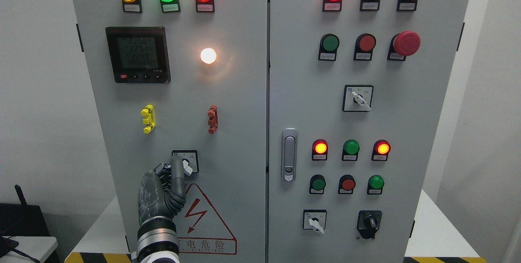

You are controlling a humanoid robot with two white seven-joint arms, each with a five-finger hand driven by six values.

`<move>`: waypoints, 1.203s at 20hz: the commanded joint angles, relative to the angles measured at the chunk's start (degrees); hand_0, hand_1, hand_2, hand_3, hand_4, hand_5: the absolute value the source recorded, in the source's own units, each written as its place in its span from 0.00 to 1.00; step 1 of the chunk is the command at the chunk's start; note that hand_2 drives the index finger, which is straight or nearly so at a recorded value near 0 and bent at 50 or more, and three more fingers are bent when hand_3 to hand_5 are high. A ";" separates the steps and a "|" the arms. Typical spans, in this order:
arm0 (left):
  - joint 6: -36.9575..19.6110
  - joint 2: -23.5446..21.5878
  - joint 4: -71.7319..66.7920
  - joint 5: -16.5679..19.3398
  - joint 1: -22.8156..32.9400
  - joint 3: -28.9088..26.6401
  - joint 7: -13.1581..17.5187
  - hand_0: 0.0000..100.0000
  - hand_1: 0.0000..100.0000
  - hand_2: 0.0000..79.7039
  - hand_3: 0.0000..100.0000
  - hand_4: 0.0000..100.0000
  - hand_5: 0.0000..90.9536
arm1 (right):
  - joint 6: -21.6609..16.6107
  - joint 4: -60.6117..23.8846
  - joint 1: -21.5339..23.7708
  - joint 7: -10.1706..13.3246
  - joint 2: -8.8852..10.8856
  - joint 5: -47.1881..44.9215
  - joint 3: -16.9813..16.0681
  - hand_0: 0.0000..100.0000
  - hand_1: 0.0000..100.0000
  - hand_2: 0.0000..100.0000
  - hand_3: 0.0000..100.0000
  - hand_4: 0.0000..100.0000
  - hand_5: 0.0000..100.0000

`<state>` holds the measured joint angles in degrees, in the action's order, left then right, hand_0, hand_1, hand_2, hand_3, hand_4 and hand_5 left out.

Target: Turn on light switch 1

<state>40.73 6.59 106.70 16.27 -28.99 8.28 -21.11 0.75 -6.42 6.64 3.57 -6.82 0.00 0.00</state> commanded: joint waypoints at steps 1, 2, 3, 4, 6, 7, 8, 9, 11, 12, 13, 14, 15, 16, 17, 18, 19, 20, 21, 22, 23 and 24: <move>-0.04 0.00 -0.01 -0.01 -0.02 0.07 0.19 0.50 0.08 0.54 0.83 0.89 0.96 | -0.05 0.00 -0.04 0.03 0.06 -1.41 0.97 0.12 0.39 0.00 0.00 0.00 0.00; -0.04 0.00 -0.01 -0.01 -0.02 0.07 0.19 0.46 0.08 0.54 0.83 0.89 0.96 | 0.04 0.00 0.04 0.03 -0.03 -1.41 0.97 0.12 0.39 0.00 0.00 0.00 0.00; -0.04 0.00 -0.01 -0.09 -0.02 0.16 0.19 0.42 0.10 0.54 0.83 0.89 0.96 | 0.04 0.00 -0.04 0.03 -0.03 -1.41 0.97 0.12 0.39 0.00 0.00 0.00 0.00; -0.04 0.00 -0.01 -0.09 -0.02 0.16 0.19 0.39 0.11 0.54 0.83 0.89 0.96 | -0.05 0.00 0.04 0.03 -0.03 -1.41 0.97 0.12 0.39 0.00 0.00 0.00 0.00; -0.04 0.00 -0.01 -0.09 0.07 0.16 0.27 0.33 0.12 0.55 0.83 0.89 0.96 | 0.04 0.00 -0.04 0.03 0.06 -1.41 0.97 0.12 0.39 0.00 0.00 0.00 0.00; -0.04 0.00 -0.01 -0.09 0.07 0.25 0.19 0.33 0.12 0.55 0.83 0.89 0.96 | -0.05 0.00 -0.04 0.03 -0.03 -1.41 0.97 0.12 0.39 0.00 0.00 0.00 0.00; -0.04 0.00 -0.01 -0.09 0.07 0.25 0.19 0.32 0.12 0.55 0.84 0.89 0.96 | 0.04 0.00 0.04 0.03 -0.03 -1.41 0.97 0.12 0.39 0.00 0.00 0.00 0.00; -0.04 0.09 -0.01 -0.09 0.07 0.16 0.27 0.32 0.12 0.55 0.84 0.89 0.96 | -0.05 0.00 0.04 0.03 0.06 -1.41 0.97 0.12 0.39 0.00 0.00 0.00 0.00; -0.04 0.09 -0.01 -0.09 0.07 0.25 0.19 0.31 0.12 0.55 0.84 0.89 0.96 | 0.04 0.00 -0.04 0.03 -0.03 -1.41 0.97 0.12 0.39 0.00 0.00 0.00 0.00; -0.12 0.09 -0.01 -0.09 0.07 0.25 0.19 0.31 0.12 0.55 0.84 0.89 0.96 | -0.05 0.00 0.04 0.03 -0.03 -1.41 0.97 0.12 0.39 0.00 0.00 0.00 0.00; -0.12 0.09 -0.01 -0.09 0.07 0.25 0.27 0.31 0.12 0.55 0.84 0.89 0.96 | 0.04 0.00 -0.04 0.03 -0.03 -1.41 0.97 0.12 0.39 0.00 0.00 0.00 0.00; -0.21 0.09 -0.01 -0.09 0.16 0.16 0.28 0.31 0.12 0.55 0.84 0.89 0.96 | -0.05 0.00 0.04 0.03 -0.03 -1.41 0.97 0.12 0.39 0.00 0.00 0.00 0.00; -0.21 0.09 -0.01 -0.09 0.16 0.16 0.28 0.31 0.12 0.55 0.84 0.89 0.96 | -0.05 0.00 -0.04 0.03 0.06 -1.41 0.97 0.12 0.39 0.00 0.00 0.00 0.00; -0.30 0.17 0.08 -0.09 0.16 0.16 0.28 0.31 0.12 0.55 0.84 0.89 0.96 | -0.05 0.00 0.04 0.03 -0.03 -1.41 0.97 0.12 0.39 0.00 0.00 0.00 0.00; -0.39 0.26 0.08 -0.09 0.24 0.16 0.28 0.31 0.12 0.55 0.84 0.89 0.96 | 0.04 0.00 0.04 0.03 -0.03 -1.41 0.97 0.12 0.39 0.00 0.00 0.00 0.00; -0.39 0.26 0.08 -0.01 0.25 0.16 0.28 0.31 0.12 0.55 0.84 0.89 0.96 | -0.05 0.00 0.04 0.03 -0.03 -1.41 0.97 0.12 0.39 0.00 0.00 0.00 0.00; -0.47 0.26 0.08 -0.01 0.33 0.08 0.28 0.31 0.12 0.56 0.84 0.89 0.96 | -0.05 0.00 0.04 0.03 -0.03 -1.41 0.97 0.12 0.39 0.00 0.00 0.00 0.00; -0.48 0.26 0.08 -0.01 0.42 0.07 0.28 0.31 0.12 0.56 0.84 0.89 0.96 | 0.04 0.00 0.04 0.03 -0.03 -1.41 0.97 0.12 0.39 0.00 0.00 0.00 0.00; -0.56 0.26 0.26 -0.09 0.51 0.07 0.28 0.31 0.12 0.56 0.84 0.89 0.96 | 0.04 0.00 0.04 0.03 0.06 -1.41 0.97 0.12 0.39 0.00 0.00 0.00 0.00; -0.56 0.26 0.08 -0.09 0.60 0.16 0.28 0.31 0.12 0.56 0.84 0.89 0.95 | -0.05 0.00 0.04 0.03 -0.03 -1.41 0.97 0.12 0.39 0.00 0.00 0.00 0.00; -0.56 0.26 0.08 -0.09 0.60 0.08 0.28 0.31 0.12 0.56 0.84 0.89 0.95 | 0.04 0.00 0.04 0.03 0.06 -1.41 0.97 0.12 0.39 0.00 0.00 0.00 0.00; -0.56 0.26 0.08 -0.01 0.68 0.07 0.28 0.31 0.12 0.56 0.84 0.89 0.95 | -0.05 0.00 0.04 0.03 0.06 -1.41 0.97 0.12 0.39 0.00 0.00 0.00 0.00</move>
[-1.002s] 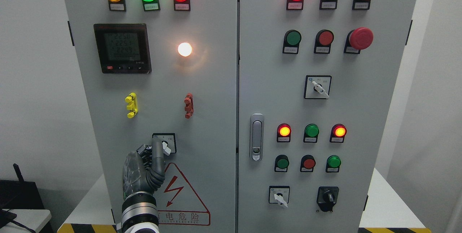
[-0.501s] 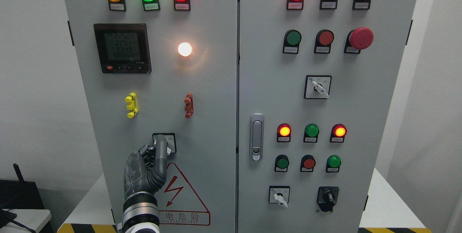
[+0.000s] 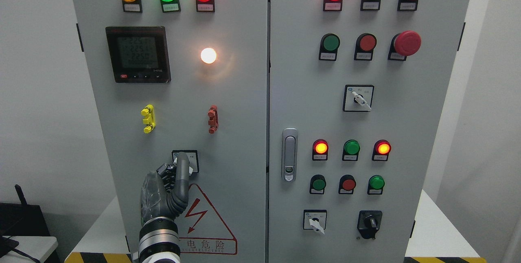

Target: Turn on light switch 1

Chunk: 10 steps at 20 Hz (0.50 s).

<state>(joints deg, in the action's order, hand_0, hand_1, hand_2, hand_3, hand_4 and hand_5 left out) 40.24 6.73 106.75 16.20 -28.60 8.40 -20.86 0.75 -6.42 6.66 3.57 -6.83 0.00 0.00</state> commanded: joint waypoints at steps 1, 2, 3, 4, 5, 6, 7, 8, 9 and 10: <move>-0.07 0.12 0.03 0.06 0.38 -0.05 0.03 0.31 0.12 0.56 0.85 0.89 0.95 | 0.04 0.00 -0.07 0.03 0.06 -1.40 0.97 0.12 0.39 0.00 0.00 0.00 0.00; -0.07 0.12 0.03 -0.03 0.64 -0.22 0.03 0.30 0.12 0.56 0.85 0.89 0.95 | -0.05 0.00 -0.07 0.03 -0.03 -1.40 0.97 0.12 0.39 0.00 0.00 0.00 0.00; -0.16 0.12 0.03 0.06 0.99 -0.31 0.03 0.30 0.12 0.56 0.85 0.90 0.95 | -0.05 0.00 -0.07 0.03 -0.03 -1.40 0.97 0.12 0.39 0.00 0.00 0.00 0.00; -0.16 0.12 0.03 -0.03 1.26 -0.49 0.03 0.30 0.12 0.56 0.85 0.90 0.95 | -0.05 0.00 0.01 0.03 -0.03 -1.40 0.97 0.12 0.39 0.00 0.00 0.00 0.00; -0.16 0.12 0.03 -0.03 1.35 -0.49 0.03 0.30 0.12 0.56 0.85 0.90 0.95 | -0.05 0.00 0.02 0.03 -0.03 -1.40 0.97 0.12 0.39 0.00 0.00 0.00 0.00; -0.16 0.12 0.21 -0.03 1.35 -0.49 0.03 0.30 0.12 0.57 0.85 0.90 0.95 | -0.05 0.00 0.02 0.03 -0.03 -1.40 0.97 0.12 0.39 0.00 0.00 0.00 0.00; -0.25 0.12 0.30 -0.03 1.35 -0.49 0.03 0.30 0.12 0.57 0.85 0.90 0.95 | -0.05 0.00 -0.07 0.03 0.06 -1.40 0.97 0.12 0.39 0.00 0.00 0.00 0.00; -0.25 0.12 0.30 -0.03 1.35 -0.49 0.03 0.30 0.12 0.57 0.85 0.90 0.95 | 0.04 0.00 0.01 0.03 -0.03 -1.40 0.97 0.12 0.39 0.00 0.00 0.00 0.00; -0.33 0.12 0.30 -0.11 1.35 -0.49 0.03 0.30 0.12 0.57 0.85 0.90 0.95 | -0.05 0.00 -0.07 0.03 0.06 -1.40 0.97 0.12 0.39 0.00 0.00 0.00 0.00; -0.42 0.12 0.30 -0.38 1.35 -0.49 0.03 0.30 0.12 0.57 0.85 0.90 0.95 | -0.05 0.00 -0.07 0.03 -0.03 -1.40 0.97 0.12 0.39 0.00 0.00 0.00 0.00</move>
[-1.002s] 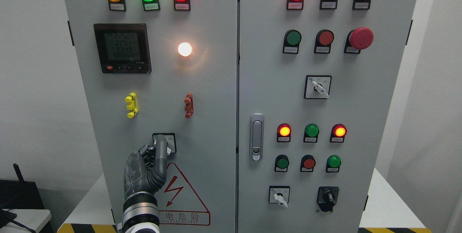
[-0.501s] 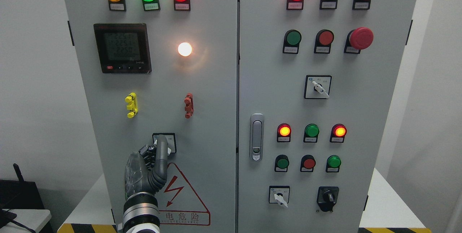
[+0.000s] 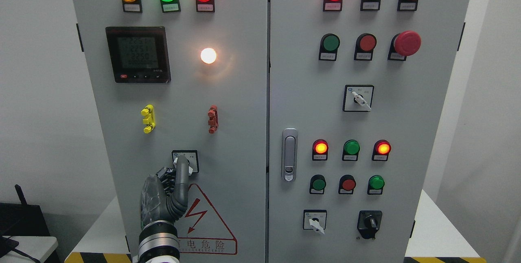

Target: Turn on light switch 1

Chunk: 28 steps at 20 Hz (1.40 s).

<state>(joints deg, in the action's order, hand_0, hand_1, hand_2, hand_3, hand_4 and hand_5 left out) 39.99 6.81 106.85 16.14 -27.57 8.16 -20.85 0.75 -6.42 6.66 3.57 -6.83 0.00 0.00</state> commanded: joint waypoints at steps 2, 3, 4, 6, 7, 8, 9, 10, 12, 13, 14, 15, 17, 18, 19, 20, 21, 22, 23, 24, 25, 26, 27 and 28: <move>-0.17 0.05 0.29 -0.50 0.49 -0.16 -0.06 0.29 0.12 0.57 0.85 0.90 0.95 | 0.04 0.00 0.02 0.03 -0.03 -1.40 0.97 0.12 0.39 0.00 0.00 0.00 0.00; -0.18 0.05 0.29 -0.50 0.58 -0.16 -0.07 0.22 0.16 0.58 0.85 0.90 0.95 | -0.05 0.00 0.02 0.03 0.06 -1.40 0.97 0.12 0.39 0.00 0.00 0.00 0.00; -0.18 0.05 0.38 -0.50 1.11 -0.25 -0.07 0.14 0.19 0.58 0.85 0.90 0.95 | -0.05 0.00 -0.07 0.03 -0.03 -1.40 0.97 0.12 0.39 0.00 0.00 0.00 0.00; -0.79 0.05 0.55 -0.67 1.99 -0.25 -0.07 0.05 0.23 0.58 0.85 0.90 0.95 | -0.05 0.00 0.02 0.03 0.06 -1.40 0.97 0.12 0.39 0.00 0.00 0.00 0.00; -1.31 -0.04 0.73 -0.76 2.51 -0.25 -0.07 0.00 0.25 0.58 0.86 0.90 0.95 | -0.05 0.00 -0.07 0.03 -0.03 -1.40 0.97 0.12 0.39 0.00 0.00 0.00 0.00; -1.67 -0.04 0.73 -0.76 2.95 -0.25 -0.07 0.00 0.26 0.58 0.86 0.90 0.95 | -0.05 0.00 0.02 0.03 -0.03 -1.40 0.97 0.12 0.39 0.00 0.00 0.00 0.00; -1.76 -0.04 0.73 -0.93 3.04 -0.25 -0.07 0.00 0.26 0.59 0.86 0.90 0.95 | -0.05 0.00 0.02 0.03 -0.03 -1.40 0.97 0.12 0.39 0.00 0.00 0.00 0.00; -1.84 0.05 0.73 -0.94 3.13 -0.25 -0.07 0.00 0.27 0.59 0.86 0.90 0.95 | -0.05 0.00 0.02 0.03 -0.03 -1.40 0.97 0.12 0.39 0.00 0.00 0.00 0.00; -2.37 0.05 1.17 -1.02 3.75 -0.25 -0.07 0.00 0.27 0.59 0.86 0.90 0.96 | 0.04 0.00 0.02 0.03 0.06 -1.40 0.97 0.12 0.39 0.00 0.00 0.00 0.00; -2.89 -0.04 1.43 -1.02 4.10 -0.25 -0.07 0.00 0.27 0.59 0.86 0.90 0.96 | -0.05 0.00 0.02 0.03 -0.03 -1.40 0.97 0.12 0.39 0.00 0.00 0.00 0.00; -3.16 -0.04 1.61 -1.11 4.71 -0.16 -0.07 0.00 0.27 0.59 0.86 0.90 0.96 | 0.04 0.00 -0.07 0.03 -0.03 -1.40 0.97 0.12 0.39 0.00 0.00 0.00 0.00; -3.69 -0.04 1.78 -1.11 5.24 -0.16 -0.07 0.00 0.27 0.61 0.87 0.91 0.96 | -0.05 0.00 0.02 0.03 0.06 -1.40 0.97 0.12 0.39 0.00 0.00 0.00 0.00; -5.09 -0.04 2.92 -1.11 6.99 -0.16 0.02 0.00 0.27 0.64 0.88 0.91 0.96 | 0.04 0.00 -0.07 0.03 -0.03 -1.40 0.97 0.12 0.39 0.00 0.00 0.00 0.00; -5.88 -0.04 3.62 -1.11 8.30 -0.16 0.37 0.00 0.27 0.66 0.89 0.91 0.96 | 0.04 0.00 0.02 0.03 -0.03 -1.40 0.97 0.12 0.39 0.00 0.00 0.00 0.00; -6.76 -0.04 4.15 -1.11 9.97 -0.16 0.72 0.00 0.27 0.68 0.90 0.92 0.96 | -0.05 0.00 0.02 0.03 -0.03 -1.40 0.97 0.12 0.39 0.00 0.00 0.00 0.00; -8.07 -0.13 4.68 -1.11 11.55 -0.16 1.42 0.00 0.27 0.68 0.90 0.92 0.96 | -0.05 0.00 0.02 0.03 0.06 -1.40 0.97 0.12 0.39 0.00 0.00 0.00 0.00; -9.83 -0.13 5.38 -1.11 13.05 -0.25 2.21 0.00 0.27 0.69 0.91 0.92 0.96 | -0.05 0.00 -0.07 0.03 -0.03 -1.40 0.97 0.12 0.39 0.00 0.00 0.00 0.00; -12.28 -0.21 6.08 -1.02 14.89 -0.42 3.18 0.00 0.27 0.69 0.91 0.92 0.96 | -0.05 0.00 0.02 0.03 -0.03 -1.40 0.97 0.12 0.39 0.00 0.00 0.00 0.00; -15.00 -0.30 6.35 -1.02 17.43 -0.95 4.06 0.00 0.26 0.69 0.91 0.92 0.96 | -0.05 0.00 -0.07 0.03 -0.03 -1.40 0.97 0.12 0.39 0.00 0.00 0.00 0.00; -17.55 -0.39 6.62 -1.02 19.72 -1.65 4.59 0.00 0.26 0.69 0.91 0.92 0.96 | -0.05 0.00 -0.07 0.03 -0.03 -1.40 0.97 0.12 0.39 0.00 0.00 0.00 0.00; -20.36 -0.48 6.62 -1.02 21.92 -2.96 5.38 0.00 0.26 0.69 0.92 0.93 0.96 | -0.05 0.00 0.02 0.03 -0.03 -1.40 0.97 0.12 0.39 0.00 0.00 0.00 0.00; -23.44 -0.65 6.53 -1.02 23.86 -4.63 6.51 0.00 0.26 0.69 0.93 0.93 0.96 | 0.04 0.00 0.02 0.03 -0.03 -1.40 0.97 0.12 0.39 0.00 0.00 0.00 0.00; -26.69 -0.91 6.36 -1.20 26.05 -6.82 7.83 0.00 0.25 0.70 0.93 0.93 0.96 | 0.04 0.00 0.02 0.03 0.06 -1.40 0.97 0.12 0.39 0.00 0.00 0.00 0.00; -30.55 -1.09 6.01 -1.98 27.90 -9.19 9.41 0.00 0.25 0.70 0.93 0.94 0.96 | -0.05 0.00 -0.07 0.03 -0.03 -1.40 0.97 0.12 0.39 0.00 0.00 0.00 0.00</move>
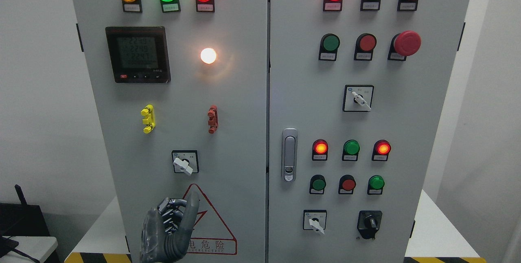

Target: Turn on light switch 1

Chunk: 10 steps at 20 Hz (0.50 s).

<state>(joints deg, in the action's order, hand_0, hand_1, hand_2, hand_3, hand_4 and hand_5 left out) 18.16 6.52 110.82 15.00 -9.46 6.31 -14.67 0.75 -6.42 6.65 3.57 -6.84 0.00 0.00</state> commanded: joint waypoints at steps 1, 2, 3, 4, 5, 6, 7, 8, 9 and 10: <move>-12.59 -1.25 1.42 -2.59 11.90 -9.97 4.89 0.00 0.24 0.70 0.93 0.94 0.95 | -0.05 0.00 -0.05 0.04 -0.02 -1.41 0.97 0.12 0.39 0.00 0.00 0.00 0.00; -15.85 -1.60 0.02 -4.61 14.01 -12.61 6.39 0.00 0.23 0.70 0.93 0.94 0.95 | -0.05 0.00 0.03 0.04 -0.02 -1.41 0.97 0.12 0.39 0.00 0.00 0.00 0.00; -19.01 -1.95 -1.65 -6.20 16.12 -15.24 7.80 0.00 0.22 0.69 0.93 0.94 0.96 | -0.05 0.00 0.03 0.04 0.07 -1.41 0.97 0.12 0.39 0.00 0.00 0.00 0.00; -22.52 -2.56 -3.40 -7.95 18.23 -17.97 9.29 0.00 0.22 0.68 0.93 0.94 0.96 | -0.05 0.00 -0.05 0.04 -0.02 -1.41 0.97 0.12 0.39 0.00 0.00 0.00 0.00; -26.39 -3.27 -5.94 -9.97 20.42 -20.26 10.87 0.00 0.21 0.67 0.93 0.94 0.96 | -0.05 0.00 0.03 0.04 -0.02 -1.41 0.97 0.12 0.39 0.00 0.00 0.00 0.00; -29.91 -3.88 -9.36 -11.91 22.62 -22.28 12.37 0.00 0.20 0.65 0.94 0.93 0.96 | -0.05 0.00 0.03 0.04 -0.02 -1.41 0.97 0.12 0.39 0.00 0.00 0.00 0.00; -33.34 -4.41 -13.14 -13.14 24.38 -24.30 13.77 0.00 0.19 0.60 0.94 0.93 0.96 | 0.04 0.00 -0.05 0.04 -0.02 -1.41 0.97 0.12 0.39 0.00 0.00 0.00 0.00; -36.33 -4.76 -17.35 -13.94 25.27 -26.32 15.18 0.00 0.17 0.55 0.92 0.91 0.95 | -0.05 0.00 -0.05 0.04 -0.02 -1.41 0.97 0.12 0.39 0.00 0.00 0.00 0.00; -38.79 -4.85 -22.44 -14.38 25.63 -28.61 16.33 0.00 0.15 0.52 0.87 0.89 0.92 | 0.04 0.00 -0.05 0.04 -0.02 -1.41 0.97 0.12 0.39 0.00 0.00 0.00 0.00; -41.26 -4.85 -27.97 -14.56 25.63 -31.24 17.21 0.00 0.14 0.51 0.80 0.84 0.81 | -0.05 0.00 -0.05 0.04 0.07 -1.41 0.97 0.12 0.39 0.00 0.00 0.00 0.00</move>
<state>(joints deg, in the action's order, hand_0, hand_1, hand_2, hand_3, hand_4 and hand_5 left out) -15.54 4.09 104.58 5.01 8.81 -6.35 -0.60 0.75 -6.41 6.64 3.57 -6.84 0.00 0.00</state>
